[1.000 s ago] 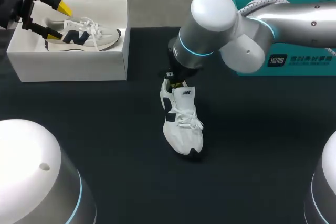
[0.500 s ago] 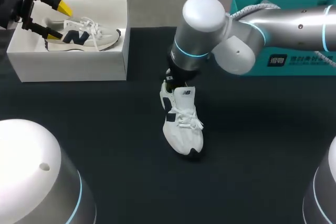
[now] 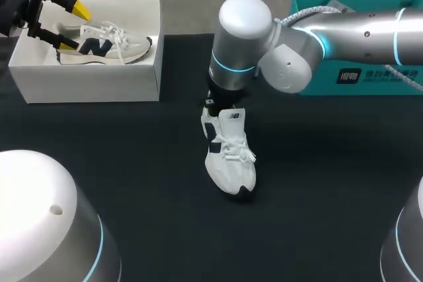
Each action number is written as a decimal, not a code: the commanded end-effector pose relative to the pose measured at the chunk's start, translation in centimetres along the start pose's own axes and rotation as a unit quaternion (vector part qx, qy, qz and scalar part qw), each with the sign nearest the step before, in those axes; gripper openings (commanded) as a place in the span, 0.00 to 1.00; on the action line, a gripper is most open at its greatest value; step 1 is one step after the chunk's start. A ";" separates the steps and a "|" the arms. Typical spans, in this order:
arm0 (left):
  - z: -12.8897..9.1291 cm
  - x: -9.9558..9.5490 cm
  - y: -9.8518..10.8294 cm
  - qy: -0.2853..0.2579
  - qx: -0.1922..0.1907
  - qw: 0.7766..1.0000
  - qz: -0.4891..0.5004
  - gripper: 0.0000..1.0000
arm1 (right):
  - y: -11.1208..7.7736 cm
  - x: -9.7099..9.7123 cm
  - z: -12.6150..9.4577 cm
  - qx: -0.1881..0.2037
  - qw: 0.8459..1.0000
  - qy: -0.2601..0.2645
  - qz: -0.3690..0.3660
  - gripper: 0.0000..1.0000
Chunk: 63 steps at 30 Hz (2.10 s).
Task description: Take the shoe out of the shoebox, open the shoe tongue, remove and reinsert the insole, then place the shoe into the shoebox
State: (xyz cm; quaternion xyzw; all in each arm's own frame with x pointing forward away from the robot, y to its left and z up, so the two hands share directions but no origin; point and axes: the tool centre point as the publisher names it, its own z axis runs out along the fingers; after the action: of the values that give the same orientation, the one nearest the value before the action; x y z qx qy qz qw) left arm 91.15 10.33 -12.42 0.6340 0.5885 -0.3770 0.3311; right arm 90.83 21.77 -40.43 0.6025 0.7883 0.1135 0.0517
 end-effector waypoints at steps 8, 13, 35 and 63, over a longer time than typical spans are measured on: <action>0.0 0.0 -0.1 0.002 0.000 1.000 0.000 1.00 | 0.9 -0.4 -4.0 0.014 0.999 -0.034 -0.018 0.00; 0.0 0.0 -0.1 0.002 0.000 1.000 0.000 1.00 | 0.5 -0.8 -3.2 0.042 0.998 -0.035 -0.030 0.00; 0.0 0.0 -0.1 0.002 0.000 1.000 0.000 1.00 | -1.4 -1.0 -0.3 0.110 0.993 -0.027 -0.025 0.00; 0.0 0.0 -0.1 0.002 0.000 1.000 0.000 1.00 | -2.9 -1.5 -5.1 0.178 0.982 -0.054 -0.041 0.00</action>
State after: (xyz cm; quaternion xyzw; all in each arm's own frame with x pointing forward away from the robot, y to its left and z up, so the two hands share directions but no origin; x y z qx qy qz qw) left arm 91.15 10.33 -12.42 0.6340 0.5884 -0.3771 0.3311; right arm 87.03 18.74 -36.09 0.5757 0.8158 -0.0543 -0.0023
